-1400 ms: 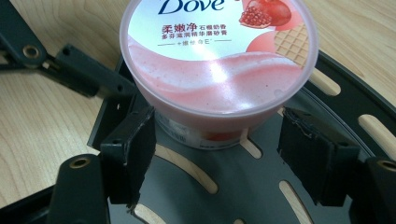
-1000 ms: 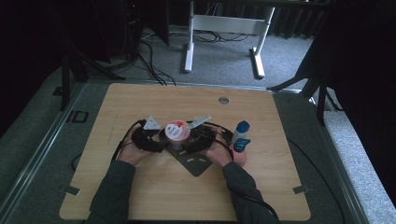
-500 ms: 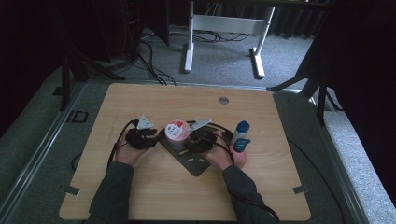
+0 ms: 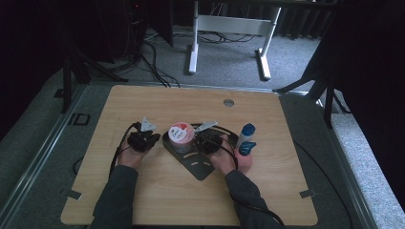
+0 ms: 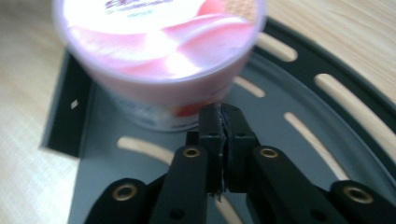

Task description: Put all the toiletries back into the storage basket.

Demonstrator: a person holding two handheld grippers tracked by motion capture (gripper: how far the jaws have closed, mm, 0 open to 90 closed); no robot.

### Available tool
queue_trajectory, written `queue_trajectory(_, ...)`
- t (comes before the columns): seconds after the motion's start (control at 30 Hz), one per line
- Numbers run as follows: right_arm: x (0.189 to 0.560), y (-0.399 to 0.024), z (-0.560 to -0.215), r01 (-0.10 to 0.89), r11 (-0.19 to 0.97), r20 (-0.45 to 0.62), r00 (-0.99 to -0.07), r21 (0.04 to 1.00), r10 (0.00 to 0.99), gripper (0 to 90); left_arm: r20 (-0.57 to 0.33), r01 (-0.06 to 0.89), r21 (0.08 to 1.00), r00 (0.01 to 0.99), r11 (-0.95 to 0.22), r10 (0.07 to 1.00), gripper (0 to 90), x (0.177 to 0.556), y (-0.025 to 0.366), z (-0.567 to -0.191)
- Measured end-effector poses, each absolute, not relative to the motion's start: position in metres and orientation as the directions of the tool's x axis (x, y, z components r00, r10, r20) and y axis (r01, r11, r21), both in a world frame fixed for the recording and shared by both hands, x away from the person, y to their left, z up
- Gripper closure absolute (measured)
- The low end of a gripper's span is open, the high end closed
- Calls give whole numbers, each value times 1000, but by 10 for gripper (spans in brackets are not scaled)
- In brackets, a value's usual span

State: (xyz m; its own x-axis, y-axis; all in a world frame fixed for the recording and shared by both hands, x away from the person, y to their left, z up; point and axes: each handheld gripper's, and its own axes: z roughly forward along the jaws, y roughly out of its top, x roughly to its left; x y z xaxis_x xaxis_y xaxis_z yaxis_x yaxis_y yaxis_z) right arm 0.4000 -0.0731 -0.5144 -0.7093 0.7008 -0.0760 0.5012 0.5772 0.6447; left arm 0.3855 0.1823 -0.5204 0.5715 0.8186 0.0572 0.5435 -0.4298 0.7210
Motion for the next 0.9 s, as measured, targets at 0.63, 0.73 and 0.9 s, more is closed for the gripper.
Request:
queue_trajectory(0.63, 422, -75, -516, 550, 461, 9, -649, 696, 761, 900, 46, 562, 710, 564, -424, 824, 900, 394, 174, -525)
queue_trajectory(0.73, 420, -76, -517, 543, 466, 9, -658, 699, 753, 900, 38, 566, 713, 559, -414, 829, 900, 394, 174, -526)
queue_trajectory(0.9, 416, -73, -516, 527, 483, 12, -685, 699, 729, 900, 44, 564, 710, 561, -421, 827, 900, 395, 174, -526)
